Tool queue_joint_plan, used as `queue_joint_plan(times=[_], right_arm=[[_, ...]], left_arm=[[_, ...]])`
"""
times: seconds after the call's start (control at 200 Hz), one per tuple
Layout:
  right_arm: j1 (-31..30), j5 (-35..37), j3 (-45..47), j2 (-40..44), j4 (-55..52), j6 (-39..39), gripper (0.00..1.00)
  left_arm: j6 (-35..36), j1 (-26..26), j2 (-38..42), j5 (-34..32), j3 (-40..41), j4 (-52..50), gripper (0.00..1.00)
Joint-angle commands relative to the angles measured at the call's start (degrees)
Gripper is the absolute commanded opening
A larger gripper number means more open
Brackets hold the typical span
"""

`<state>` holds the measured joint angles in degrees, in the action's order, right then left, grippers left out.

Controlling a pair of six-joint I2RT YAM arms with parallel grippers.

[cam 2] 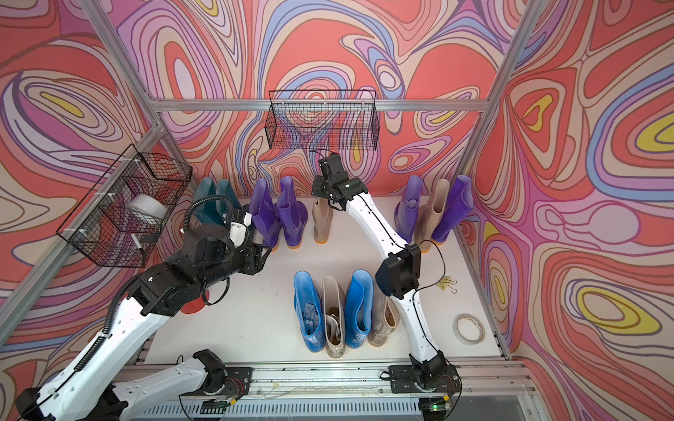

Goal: Match and arrange rain boots in pairs
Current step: Place the rain boot at the center of the board.

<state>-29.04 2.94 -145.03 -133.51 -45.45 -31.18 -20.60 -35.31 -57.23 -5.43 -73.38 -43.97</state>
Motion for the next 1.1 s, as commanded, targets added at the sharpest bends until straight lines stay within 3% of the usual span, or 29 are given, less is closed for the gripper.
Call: queue_joint_plan(times=[0.0, 0.07, 0.215, 0.371, 0.836, 1.097], right_arm=[[-0.4, 1.3, -0.3, 2.4, 4.3, 0.5, 0.00], [-0.4, 0.9, -1.4, 1.6, 3.3, 0.6, 0.04], [-0.4, 0.8, -0.8, 1.7, 4.1, 0.8, 0.24], [-0.3, 1.3, -1.2, 2.7, 5.0, 1.6, 0.36], [1.3, 4.3, 5.7, 16.1, 3.1, 7.7, 0.46], [12.7, 2.6, 13.9, 30.5, -7.8, 13.8, 0.50]], left_arm=[[-0.1, -0.2, 0.5, -0.3, 0.4, -1.0, 0.59], [-0.2, -0.2, 0.5, -0.2, 0.5, -0.9, 0.59], [-0.2, -0.2, 0.5, -0.5, 0.4, -1.1, 0.60], [0.0, -0.2, 0.5, -1.1, 0.3, -1.4, 0.61], [-0.1, -0.2, -2.8, 0.3, -2.2, 1.0, 0.63], [0.0, -0.2, -7.2, 6.4, -6.4, 5.4, 0.63]])
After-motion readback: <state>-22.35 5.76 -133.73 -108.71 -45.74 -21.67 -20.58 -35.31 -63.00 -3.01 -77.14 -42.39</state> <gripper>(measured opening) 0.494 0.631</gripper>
